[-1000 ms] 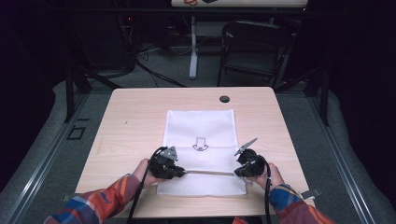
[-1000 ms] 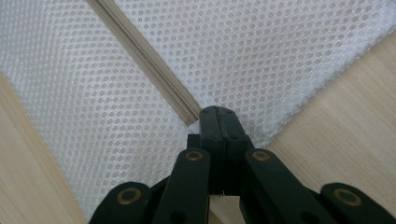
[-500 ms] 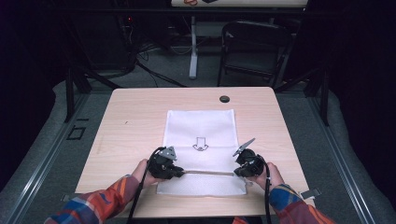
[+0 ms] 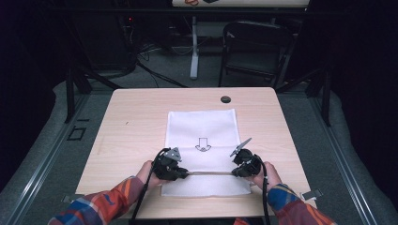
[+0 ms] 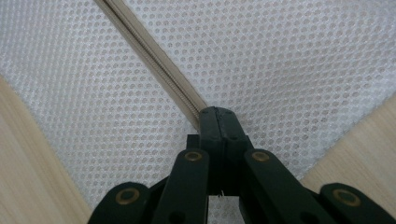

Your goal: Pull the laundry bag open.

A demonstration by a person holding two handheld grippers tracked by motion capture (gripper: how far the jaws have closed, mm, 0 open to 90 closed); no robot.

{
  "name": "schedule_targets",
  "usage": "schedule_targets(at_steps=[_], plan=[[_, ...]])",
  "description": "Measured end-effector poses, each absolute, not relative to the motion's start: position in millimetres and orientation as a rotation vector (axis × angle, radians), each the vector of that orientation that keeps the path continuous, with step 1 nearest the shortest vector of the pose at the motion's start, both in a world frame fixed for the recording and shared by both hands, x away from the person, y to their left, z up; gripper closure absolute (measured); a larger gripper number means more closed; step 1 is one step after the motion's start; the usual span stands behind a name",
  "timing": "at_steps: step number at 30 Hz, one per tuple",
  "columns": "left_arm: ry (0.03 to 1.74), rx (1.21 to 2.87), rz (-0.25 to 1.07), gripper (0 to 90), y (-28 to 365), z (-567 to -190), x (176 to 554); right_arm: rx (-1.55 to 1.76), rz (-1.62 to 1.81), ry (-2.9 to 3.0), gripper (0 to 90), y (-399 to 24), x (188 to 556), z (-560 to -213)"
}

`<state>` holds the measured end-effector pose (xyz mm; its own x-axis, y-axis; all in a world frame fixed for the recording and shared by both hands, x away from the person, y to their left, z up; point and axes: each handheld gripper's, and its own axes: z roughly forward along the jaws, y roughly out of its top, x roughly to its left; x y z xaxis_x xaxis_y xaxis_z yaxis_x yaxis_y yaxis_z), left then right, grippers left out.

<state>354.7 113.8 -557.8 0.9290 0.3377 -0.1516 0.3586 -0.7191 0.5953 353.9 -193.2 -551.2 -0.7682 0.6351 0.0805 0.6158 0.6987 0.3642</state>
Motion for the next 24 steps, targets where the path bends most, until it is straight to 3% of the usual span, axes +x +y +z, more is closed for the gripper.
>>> schedule_targets(at_steps=[24], plan=[[0.509,2.452,-0.02,81.4,133.7,-554.7,353.8,1.089,0.626,2.825,90.0,-196.8,352.0,-553.1]])
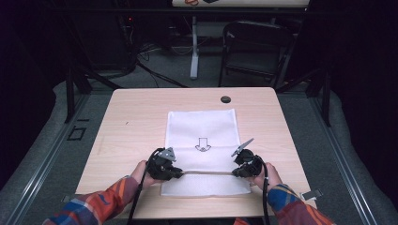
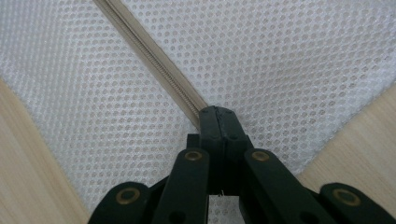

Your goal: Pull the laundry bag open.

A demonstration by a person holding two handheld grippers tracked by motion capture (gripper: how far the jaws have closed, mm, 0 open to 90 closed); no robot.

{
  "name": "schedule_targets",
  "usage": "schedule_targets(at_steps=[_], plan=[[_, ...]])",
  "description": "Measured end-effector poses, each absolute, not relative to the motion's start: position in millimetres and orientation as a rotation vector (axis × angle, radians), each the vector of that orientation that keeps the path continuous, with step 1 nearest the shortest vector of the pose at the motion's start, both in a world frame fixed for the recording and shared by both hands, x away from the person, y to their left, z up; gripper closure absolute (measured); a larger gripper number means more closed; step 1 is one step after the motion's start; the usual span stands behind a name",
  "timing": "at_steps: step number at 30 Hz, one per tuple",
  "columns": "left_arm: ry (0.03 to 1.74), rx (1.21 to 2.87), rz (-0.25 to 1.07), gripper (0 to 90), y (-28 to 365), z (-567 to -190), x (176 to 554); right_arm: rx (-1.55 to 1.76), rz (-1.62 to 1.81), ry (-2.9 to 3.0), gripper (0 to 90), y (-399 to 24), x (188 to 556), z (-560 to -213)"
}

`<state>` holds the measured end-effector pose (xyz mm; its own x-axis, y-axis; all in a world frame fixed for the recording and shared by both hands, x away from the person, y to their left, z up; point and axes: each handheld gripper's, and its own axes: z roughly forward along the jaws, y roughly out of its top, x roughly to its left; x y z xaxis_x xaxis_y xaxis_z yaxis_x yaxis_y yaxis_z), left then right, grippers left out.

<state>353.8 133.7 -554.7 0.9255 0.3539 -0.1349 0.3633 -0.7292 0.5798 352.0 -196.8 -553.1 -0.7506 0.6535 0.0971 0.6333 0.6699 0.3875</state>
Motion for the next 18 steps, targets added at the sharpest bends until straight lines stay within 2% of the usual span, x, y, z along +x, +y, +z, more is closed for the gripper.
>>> schedule_targets(at_steps=[18], plan=[[0.527,2.444,-0.016,81.4,151.8,-551.9,351.1,1.091,0.619,2.826,90.0,-196.7,352.2,-552.9]])
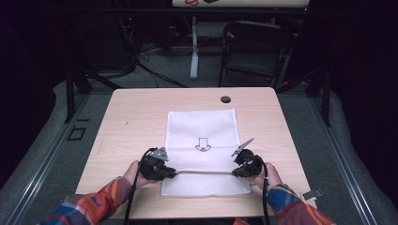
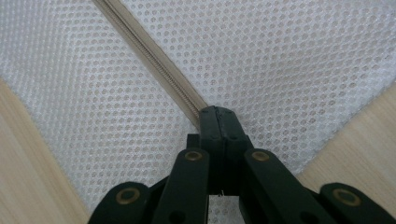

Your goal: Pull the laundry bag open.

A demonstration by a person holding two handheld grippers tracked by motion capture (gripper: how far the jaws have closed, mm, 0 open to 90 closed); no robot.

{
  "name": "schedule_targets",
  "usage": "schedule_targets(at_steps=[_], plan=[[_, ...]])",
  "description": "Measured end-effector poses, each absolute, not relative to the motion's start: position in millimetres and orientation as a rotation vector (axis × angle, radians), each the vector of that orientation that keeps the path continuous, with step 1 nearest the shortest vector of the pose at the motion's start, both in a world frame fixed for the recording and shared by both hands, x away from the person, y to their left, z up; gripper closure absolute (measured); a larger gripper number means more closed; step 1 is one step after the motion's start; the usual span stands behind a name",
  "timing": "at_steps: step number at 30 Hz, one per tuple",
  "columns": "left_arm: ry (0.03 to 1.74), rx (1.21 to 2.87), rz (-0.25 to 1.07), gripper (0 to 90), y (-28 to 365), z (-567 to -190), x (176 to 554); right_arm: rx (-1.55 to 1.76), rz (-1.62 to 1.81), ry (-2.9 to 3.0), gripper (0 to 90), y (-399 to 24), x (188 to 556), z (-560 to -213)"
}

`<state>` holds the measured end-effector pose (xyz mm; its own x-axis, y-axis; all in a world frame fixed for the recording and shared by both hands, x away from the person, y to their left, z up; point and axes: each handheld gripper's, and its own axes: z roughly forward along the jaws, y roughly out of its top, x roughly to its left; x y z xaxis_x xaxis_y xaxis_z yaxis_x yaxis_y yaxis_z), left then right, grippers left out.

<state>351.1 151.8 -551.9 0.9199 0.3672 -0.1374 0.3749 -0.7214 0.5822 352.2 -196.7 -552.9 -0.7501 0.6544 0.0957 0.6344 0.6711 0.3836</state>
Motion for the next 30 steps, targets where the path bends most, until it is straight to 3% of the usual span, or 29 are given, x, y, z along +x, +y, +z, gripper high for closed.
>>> schedule_targets(at_steps=[30], plan=[[0.584,2.441,0.014,81.4,177.2,-551.0,349.2,1.087,0.61,2.834,90.0,-197.0,352.8,-552.4]])
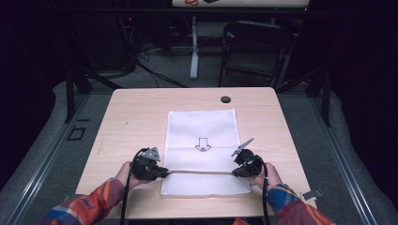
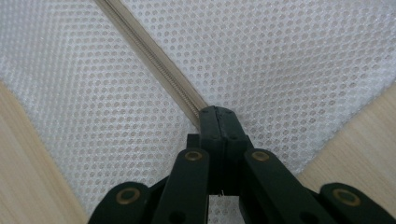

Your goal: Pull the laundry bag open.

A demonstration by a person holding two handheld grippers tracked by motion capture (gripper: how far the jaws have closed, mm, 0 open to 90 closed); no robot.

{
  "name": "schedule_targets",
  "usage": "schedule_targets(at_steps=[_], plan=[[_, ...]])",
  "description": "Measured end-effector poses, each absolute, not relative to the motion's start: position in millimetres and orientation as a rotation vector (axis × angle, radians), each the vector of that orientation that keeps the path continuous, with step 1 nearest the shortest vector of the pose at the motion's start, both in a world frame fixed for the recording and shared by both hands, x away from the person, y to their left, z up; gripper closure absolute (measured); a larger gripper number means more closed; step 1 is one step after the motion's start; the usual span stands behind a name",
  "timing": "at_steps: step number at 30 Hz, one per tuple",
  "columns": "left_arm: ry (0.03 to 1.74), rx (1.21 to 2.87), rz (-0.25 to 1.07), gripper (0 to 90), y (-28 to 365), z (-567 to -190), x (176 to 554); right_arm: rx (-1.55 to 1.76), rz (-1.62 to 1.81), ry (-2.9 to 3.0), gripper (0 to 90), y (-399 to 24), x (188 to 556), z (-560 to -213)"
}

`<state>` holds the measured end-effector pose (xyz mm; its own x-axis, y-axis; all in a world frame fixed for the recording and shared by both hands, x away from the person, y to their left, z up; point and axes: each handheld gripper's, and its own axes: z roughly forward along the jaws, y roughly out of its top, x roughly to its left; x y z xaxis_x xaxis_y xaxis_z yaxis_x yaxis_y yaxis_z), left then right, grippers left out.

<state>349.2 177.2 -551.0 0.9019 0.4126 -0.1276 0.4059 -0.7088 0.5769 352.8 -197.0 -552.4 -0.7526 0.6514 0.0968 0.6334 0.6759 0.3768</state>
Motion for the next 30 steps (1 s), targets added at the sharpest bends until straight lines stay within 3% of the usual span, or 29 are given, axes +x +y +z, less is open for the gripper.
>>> schedule_targets(at_steps=[30], plan=[[0.643,2.462,0.005,81.4,203.0,-554.9,346.4,1.088,0.612,2.832,90.0,-196.9,352.7,-552.5]])
